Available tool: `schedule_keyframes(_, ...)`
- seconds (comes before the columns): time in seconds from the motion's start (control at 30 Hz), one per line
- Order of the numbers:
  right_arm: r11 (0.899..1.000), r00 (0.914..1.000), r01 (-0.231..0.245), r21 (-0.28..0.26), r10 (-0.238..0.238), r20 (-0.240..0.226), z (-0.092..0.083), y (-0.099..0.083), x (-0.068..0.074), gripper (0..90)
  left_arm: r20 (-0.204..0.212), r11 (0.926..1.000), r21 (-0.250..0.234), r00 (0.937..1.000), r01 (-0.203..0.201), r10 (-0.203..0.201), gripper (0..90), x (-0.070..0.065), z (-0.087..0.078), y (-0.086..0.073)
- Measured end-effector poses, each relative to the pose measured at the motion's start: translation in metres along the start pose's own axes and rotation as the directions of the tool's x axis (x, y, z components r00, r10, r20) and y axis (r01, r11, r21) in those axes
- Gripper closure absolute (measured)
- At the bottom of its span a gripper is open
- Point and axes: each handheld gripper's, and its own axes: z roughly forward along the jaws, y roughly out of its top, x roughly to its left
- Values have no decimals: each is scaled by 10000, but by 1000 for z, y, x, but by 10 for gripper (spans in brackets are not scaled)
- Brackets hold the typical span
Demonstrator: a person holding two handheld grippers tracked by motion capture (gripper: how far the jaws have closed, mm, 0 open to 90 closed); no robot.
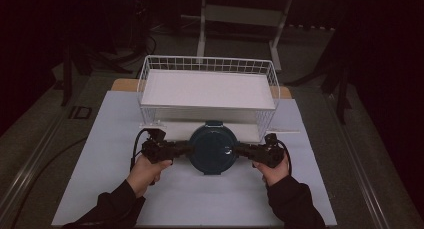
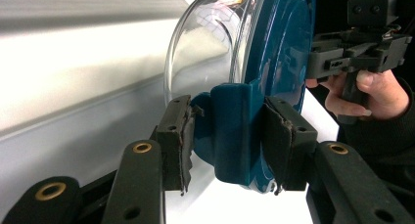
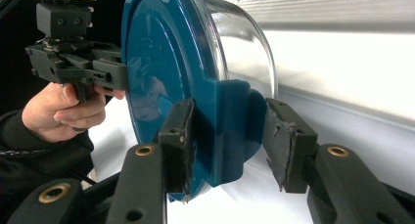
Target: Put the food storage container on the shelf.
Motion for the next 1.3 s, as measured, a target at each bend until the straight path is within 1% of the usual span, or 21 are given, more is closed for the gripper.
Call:
schedule_keyframes(0.1, 10000, 10000, 32, -45, -32, 2, 3, 2, -8, 565, -39, 9999, -46, 9999, -119, 119, 565, 5, 5, 3)
schedule_keyframes(0.17, 9999, 10000, 14, -105, -13, 6, 5, 2, -14, 564, -41, 9999, -81, 9999, -104, 103, 564, 10, 9, 4)
schedule_keyframes(0.27, 9999, 9999, 25, -123, -24, 108, 8, 5, -19, 565, -6, 9999, -107, 9999, -120, 119, 564, 18, 15, 5)
schedule_keyframes(0.3, 9999, 9999, 37, -104, -36, 161, 9, 6, -21, 564, -40, 9998, -69, 9998, -183, 183, 563, 21, 16, 6)
schedule_keyframes(0.33, 10000, 9998, 22, -66, -21, 183, 11, 6, -23, 564, -65, 9999, -73, 9999, -121, 121, 563, 23, 18, 6)
schedule_keyframes(0.4, 10000, 9999, -19, -66, 20, 167, 13, 6, -28, 564, -71, 9998, -97, 9999, -151, 150, 563, 27, 21, 7)
schedule_keyframes(0.5, 9999, 9996, -43, -148, 47, 267, 17, 8, -34, 564, -35, 9998, -184, 9999, -116, 116, 562, 33, 26, 7)
schedule_keyframes(0.57, 9998, 9992, 22, -180, -15, 392, 19, 9, -35, 564, -100, 9997, -210, 9999, -121, 119, 561, 35, 27, 8)
schedule_keyframes(0.67, 9996, 9990, 54, -264, -42, 441, 22, 12, -37, 563, -213, 9993, -319, 9996, -201, 195, 560, 39, 27, 11)
schedule_keyframes(0.73, 9994, 9990, 91, -321, -77, 436, 26, 14, -40, 563, -355, 9996, -266, 9993, -83, 73, 560, 42, 29, 14)
schedule_keyframes(0.8, 9994, 9988, 57, -348, -40, 494, 28, 14, -41, 563, -428, 9997, -189, 9990, -162, 154, 559, 46, 30, 16)
schedule_keyframes(0.83, 9995, 9983, 64, -303, -46, 581, 29, 14, -42, 562, -534, 9998, -206, 9985, -81, 70, 558, 46, 32, 16)
schedule_keyframes(0.87, 9995, 9983, 64, -303, -46, 581, 29, 14, -42, 562, -534, 9998, -206, 9985, -81, 70, 555, 46, 32, 16)
schedule_keyframes(0.9, 9995, 9974, 48, -300, -27, 719, 32, 14, -43, 562, -641, 9999, -144, 9979, -14, 5, 555, 50, 34, 17)
schedule_keyframes(0.93, 9995, 9974, 48, -300, -27, 719, 32, 14, -43, 562, -641, 9999, -144, 9979, -14, 5, 555, 50, 34, 17)
schedule_keyframes(0.97, 9994, 9970, -59, -330, 84, 767, 34, 13, -46, 561, -592, 9999, -97, 9982, 27, -33, 555, 53, 37, 16)
schedule_keyframes(1.0, 9995, 9970, -69, -308, 92, 766, 34, 13, -46, 561, -581, 9999, -116, 9983, 23, -30, 554, 55, 37, 15)
schedule_keyframes(1.13, 9993, 9970, -134, -353, 161, 759, 36, 12, -49, 562, -571, 9998, -166, 9983, 69, -79, 554, 56, 38, 16)
schedule_keyframes(1.17, 9993, 9967, -81, -353, 109, 806, 36, 13, -48, 562, -515, 9996, -141, 9984, 239, -246, 553, 59, 38, 16)
schedule_keyframes(1.23, 9993, 9964, -94, -362, 124, 834, 37, 15, -48, 562, -437, 9990, -137, 9981, 419, -424, 553, 60, 39, 17)
schedule_keyframes(1.3, 9993, 9959, -139, -333, 169, 887, 38, 16, -49, 561, -397, 9991, -149, 9984, 402, -407, 553, 62, 39, 18)
